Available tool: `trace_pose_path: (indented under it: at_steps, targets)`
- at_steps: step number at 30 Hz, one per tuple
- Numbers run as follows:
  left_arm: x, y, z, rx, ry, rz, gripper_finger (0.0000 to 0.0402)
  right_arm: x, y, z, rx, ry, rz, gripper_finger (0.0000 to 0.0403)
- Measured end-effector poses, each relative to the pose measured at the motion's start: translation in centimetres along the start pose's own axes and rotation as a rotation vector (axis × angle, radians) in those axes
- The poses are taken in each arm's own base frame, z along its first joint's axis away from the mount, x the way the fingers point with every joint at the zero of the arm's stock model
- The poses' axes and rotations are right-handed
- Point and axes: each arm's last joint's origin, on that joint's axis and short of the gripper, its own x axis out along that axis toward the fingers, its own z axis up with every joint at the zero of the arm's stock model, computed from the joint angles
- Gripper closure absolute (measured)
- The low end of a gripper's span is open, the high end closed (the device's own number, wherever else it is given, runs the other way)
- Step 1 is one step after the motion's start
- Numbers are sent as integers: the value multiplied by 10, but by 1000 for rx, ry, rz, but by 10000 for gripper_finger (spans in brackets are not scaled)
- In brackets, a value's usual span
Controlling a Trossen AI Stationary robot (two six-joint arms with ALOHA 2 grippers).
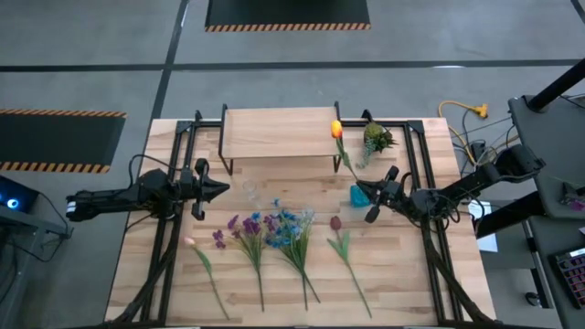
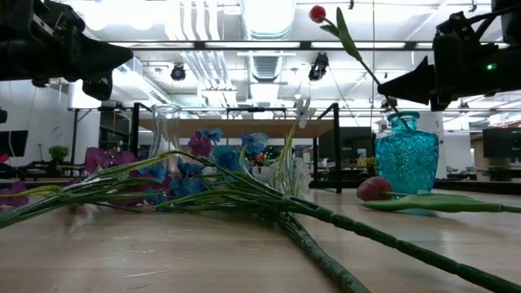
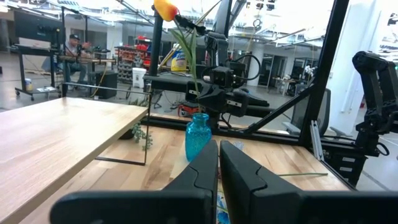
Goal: Pick and place flowers into a vace then onto a shelf
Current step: Put the yellow tulip into the blue transparent vase
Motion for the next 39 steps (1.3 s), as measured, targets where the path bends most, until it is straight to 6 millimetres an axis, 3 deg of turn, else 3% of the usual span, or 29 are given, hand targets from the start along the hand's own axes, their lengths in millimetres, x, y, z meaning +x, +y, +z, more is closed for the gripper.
trace_pose_path:
  at_steps: [11, 23, 33, 39]
  targets:
    - [0, 0, 0, 0, 0, 0, 402, 0, 0, 0, -7, 0, 0, 384]
    - [0, 0, 0, 0, 0, 0, 402, 0, 0, 2, 12, -14, -2, 280]
    - [0, 0, 0, 0, 0, 0, 402, 5, 6, 24, 10, -104, 5, 237]
    - [0, 0, 0, 0, 0, 0, 402, 15, 18, 34, -116, -47, 12, 192]
